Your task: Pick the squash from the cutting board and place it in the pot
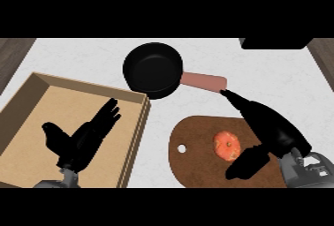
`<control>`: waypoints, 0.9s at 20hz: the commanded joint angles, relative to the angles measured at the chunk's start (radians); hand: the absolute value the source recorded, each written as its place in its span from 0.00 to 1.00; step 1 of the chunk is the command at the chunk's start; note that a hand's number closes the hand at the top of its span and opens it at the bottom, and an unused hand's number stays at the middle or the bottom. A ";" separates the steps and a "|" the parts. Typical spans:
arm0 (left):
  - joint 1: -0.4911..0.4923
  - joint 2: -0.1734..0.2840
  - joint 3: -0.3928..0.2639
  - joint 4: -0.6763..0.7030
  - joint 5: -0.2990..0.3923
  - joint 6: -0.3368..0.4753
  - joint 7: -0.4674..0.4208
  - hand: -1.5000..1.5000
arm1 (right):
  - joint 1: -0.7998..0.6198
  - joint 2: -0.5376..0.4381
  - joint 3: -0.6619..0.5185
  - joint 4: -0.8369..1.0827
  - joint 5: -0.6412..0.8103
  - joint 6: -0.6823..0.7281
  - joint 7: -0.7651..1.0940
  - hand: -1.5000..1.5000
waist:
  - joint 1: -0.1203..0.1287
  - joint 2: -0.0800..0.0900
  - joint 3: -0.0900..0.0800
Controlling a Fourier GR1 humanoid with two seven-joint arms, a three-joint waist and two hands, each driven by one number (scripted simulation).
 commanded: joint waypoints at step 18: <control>-0.042 -0.005 0.094 -0.008 0.009 -0.075 0.075 0.50 | 0.147 0.075 0.087 0.139 0.355 0.051 -0.092 0.00 | -0.004 0.001 0.000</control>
